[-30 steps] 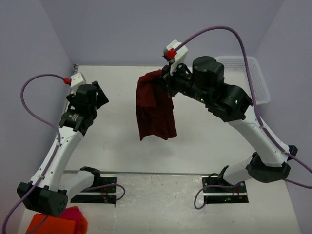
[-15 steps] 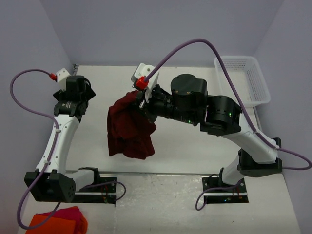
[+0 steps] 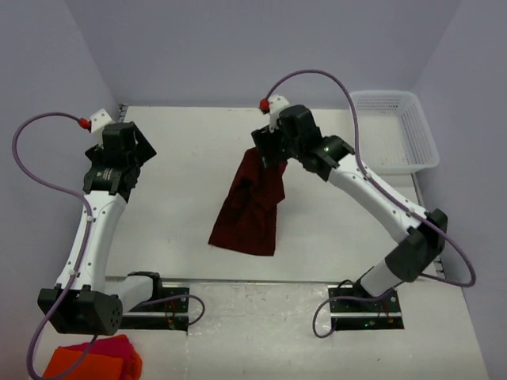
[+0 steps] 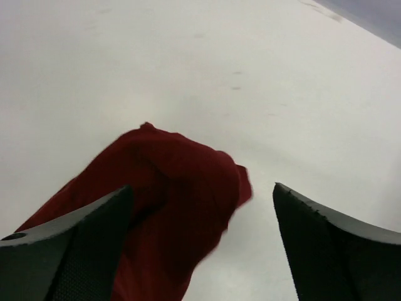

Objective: Fold and stack the t-shirts
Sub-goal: Move the tshirt to the center of the board, then flatten out the tshirt

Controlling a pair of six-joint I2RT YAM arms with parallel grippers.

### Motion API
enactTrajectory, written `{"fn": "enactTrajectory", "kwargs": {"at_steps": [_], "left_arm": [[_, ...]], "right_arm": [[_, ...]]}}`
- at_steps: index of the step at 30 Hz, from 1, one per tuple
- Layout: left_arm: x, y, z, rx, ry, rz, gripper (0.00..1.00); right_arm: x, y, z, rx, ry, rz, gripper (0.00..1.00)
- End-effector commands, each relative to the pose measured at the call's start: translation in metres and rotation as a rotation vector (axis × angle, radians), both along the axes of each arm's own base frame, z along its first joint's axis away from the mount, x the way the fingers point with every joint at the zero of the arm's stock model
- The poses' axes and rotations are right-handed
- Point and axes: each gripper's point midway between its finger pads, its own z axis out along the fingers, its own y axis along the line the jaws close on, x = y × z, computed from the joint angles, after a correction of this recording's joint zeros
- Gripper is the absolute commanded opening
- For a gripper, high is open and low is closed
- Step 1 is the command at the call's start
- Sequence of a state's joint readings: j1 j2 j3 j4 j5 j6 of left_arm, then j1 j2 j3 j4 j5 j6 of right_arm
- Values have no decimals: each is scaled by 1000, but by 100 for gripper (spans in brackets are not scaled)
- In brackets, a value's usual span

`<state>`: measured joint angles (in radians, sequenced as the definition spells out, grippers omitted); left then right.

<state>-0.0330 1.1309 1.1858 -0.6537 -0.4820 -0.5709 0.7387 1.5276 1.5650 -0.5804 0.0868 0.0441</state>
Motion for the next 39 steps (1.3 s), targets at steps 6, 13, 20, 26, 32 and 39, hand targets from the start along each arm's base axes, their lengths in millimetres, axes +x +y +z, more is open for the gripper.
{"fn": "enactTrajectory", "kwargs": {"at_steps": [6,13,20,26,32,39], "left_arm": [[0,-35,-5,-35,1,-199,90],[-22,-155,-95,-210,189,-632,75],[-36,-192,-147,-321,284,-757,68],[-38,-205,-163,-368,307,-818,70],[-43,-222,-189,-423,365,-861,67],[-46,-239,-219,-443,446,-888,64]], "right_arm": [[146,-128,-15,-93,-126,-560,99],[60,-85,-15,83,-7,-409,99],[39,-85,-91,27,146,-376,79],[55,-90,-120,28,227,-378,69],[57,-81,-120,67,230,-352,65],[56,-84,-117,83,199,-353,63]]}}
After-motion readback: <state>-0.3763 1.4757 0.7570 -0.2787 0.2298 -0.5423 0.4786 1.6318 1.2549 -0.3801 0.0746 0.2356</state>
